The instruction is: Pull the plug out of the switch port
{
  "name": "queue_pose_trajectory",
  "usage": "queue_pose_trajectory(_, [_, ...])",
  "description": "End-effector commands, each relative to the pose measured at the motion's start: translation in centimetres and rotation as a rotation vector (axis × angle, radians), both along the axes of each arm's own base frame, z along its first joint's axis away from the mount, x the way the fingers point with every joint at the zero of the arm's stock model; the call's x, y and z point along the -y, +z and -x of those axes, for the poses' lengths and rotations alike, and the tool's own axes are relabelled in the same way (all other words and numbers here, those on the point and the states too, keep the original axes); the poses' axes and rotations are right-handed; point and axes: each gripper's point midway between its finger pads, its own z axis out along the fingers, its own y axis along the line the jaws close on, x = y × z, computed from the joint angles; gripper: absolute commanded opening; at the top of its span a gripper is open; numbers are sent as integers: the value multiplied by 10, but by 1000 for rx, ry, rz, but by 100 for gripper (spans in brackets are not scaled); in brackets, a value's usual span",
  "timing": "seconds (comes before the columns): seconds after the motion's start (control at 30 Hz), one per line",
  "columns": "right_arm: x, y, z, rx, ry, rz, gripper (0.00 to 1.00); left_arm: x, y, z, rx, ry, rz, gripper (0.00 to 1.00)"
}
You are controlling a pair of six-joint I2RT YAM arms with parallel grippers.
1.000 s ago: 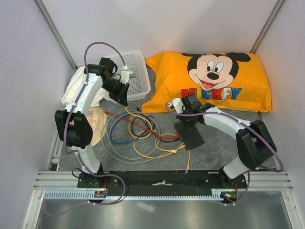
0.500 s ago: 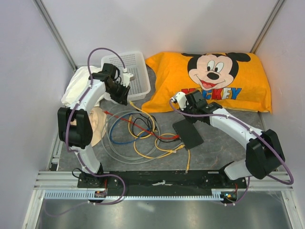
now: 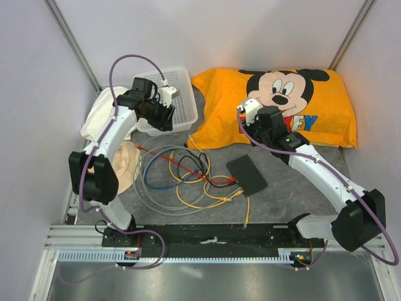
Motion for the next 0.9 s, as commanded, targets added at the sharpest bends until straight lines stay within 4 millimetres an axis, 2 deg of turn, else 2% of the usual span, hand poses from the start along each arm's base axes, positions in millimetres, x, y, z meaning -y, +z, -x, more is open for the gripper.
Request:
queue_pose_trajectory(0.0, [-28, 7, -2, -34, 47, -209, 48, 53, 94, 23, 98, -109, 312, 48])
queue_pose_trajectory(0.07, [-30, 8, 1, -38, 94, -269, 80, 76, 90, 31, 30, -139, 386, 49])
queue_pose_trajectory(0.13, [-33, 3, 11, -104, 149, -307, 86, 105, 93, 38, -35, -165, 477, 49])
queue_pose_trajectory(0.23, [-25, -20, 29, -182, 184, -255, 86, 141, 82, 39, -160, -196, 559, 49])
queue_pose_trajectory(0.27, [-20, -34, 38, -207, 209, -213, 85, 151, 71, 34, -201, -201, 570, 49])
queue_pose_trajectory(0.33, [-16, -48, 47, -225, 258, -159, 83, 173, 63, 42, -278, -233, 610, 49])
queue_pose_trajectory(0.37, [-10, -62, 56, -252, 271, -118, 82, 181, 51, 39, -302, -243, 615, 49])
queue_pose_trajectory(0.47, [8, -82, 60, -244, 332, 33, 80, 206, 30, 55, -373, -301, 613, 49])
queue_pose_trajectory(0.53, [15, -93, 65, -292, 336, 82, 79, 220, 3, 63, -442, -296, 583, 49])
queue_pose_trajectory(0.6, [19, -100, 66, -341, 314, 97, 81, 224, -17, 62, -472, -246, 541, 49])
queue_pose_trajectory(0.67, [20, -104, 69, -372, 278, 85, 84, 224, -26, 66, -494, -216, 517, 47])
queue_pose_trajectory(0.7, [24, -106, 69, -377, 249, 91, 85, 216, -38, 59, -472, -141, 450, 43])
queue_pose_trajectory(0.73, [27, -107, 70, -385, 221, 93, 86, 209, -46, 60, -464, -99, 410, 40])
queue_pose_trajectory(0.77, [30, -109, 71, -386, 205, 101, 86, 204, -51, 61, -453, -83, 389, 35])
queue_pose_trajectory(0.8, [37, -112, 70, -381, 179, 128, 85, 204, -54, 67, -466, -98, 391, 21])
queue_pose_trajectory(0.87, [46, -118, 71, -377, 144, 162, 80, 201, -70, 82, -529, -102, 376, 8])
